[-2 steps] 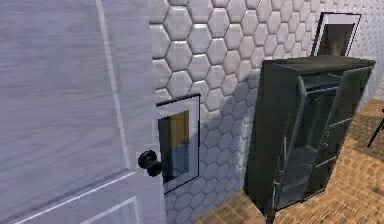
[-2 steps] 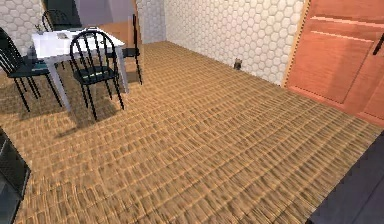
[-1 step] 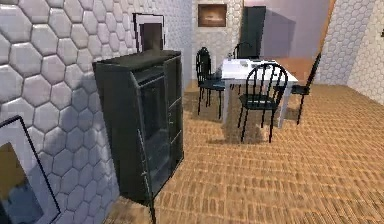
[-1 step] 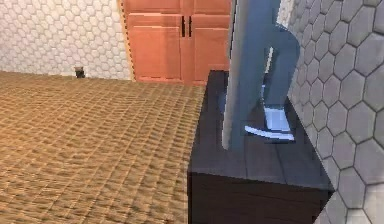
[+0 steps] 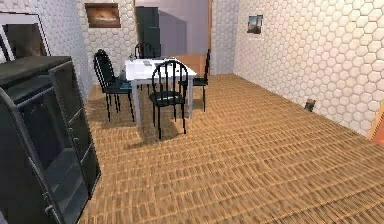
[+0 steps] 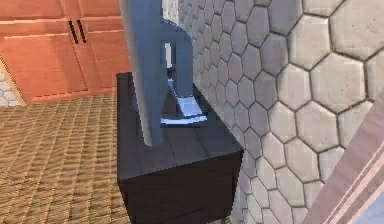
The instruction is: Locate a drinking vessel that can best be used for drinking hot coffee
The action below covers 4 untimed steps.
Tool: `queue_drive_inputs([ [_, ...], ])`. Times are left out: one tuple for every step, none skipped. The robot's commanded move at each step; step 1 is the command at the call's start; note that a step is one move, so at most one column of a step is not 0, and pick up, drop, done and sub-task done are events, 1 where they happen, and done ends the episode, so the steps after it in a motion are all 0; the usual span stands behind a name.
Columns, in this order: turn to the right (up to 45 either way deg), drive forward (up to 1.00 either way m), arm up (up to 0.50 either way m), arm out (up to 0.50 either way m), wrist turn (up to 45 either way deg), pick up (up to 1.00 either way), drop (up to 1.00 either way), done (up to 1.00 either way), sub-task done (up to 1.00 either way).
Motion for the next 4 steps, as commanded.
queue_drive_inputs([
  [0.0,0.60,0.00,0.00,0.0,0.00,0.00,0.00,0.00],
  [18.0,0.00,0.00,0.00,0.0,0.00,0.00,0.00,0.00],
  [0.0,1.00,0.00,0.00,0.0,0.00,0.00,0.00,0.00],
  [3.0,0.00,0.00,0.00,0.0,0.00,0.00,0.00,0.00],
])
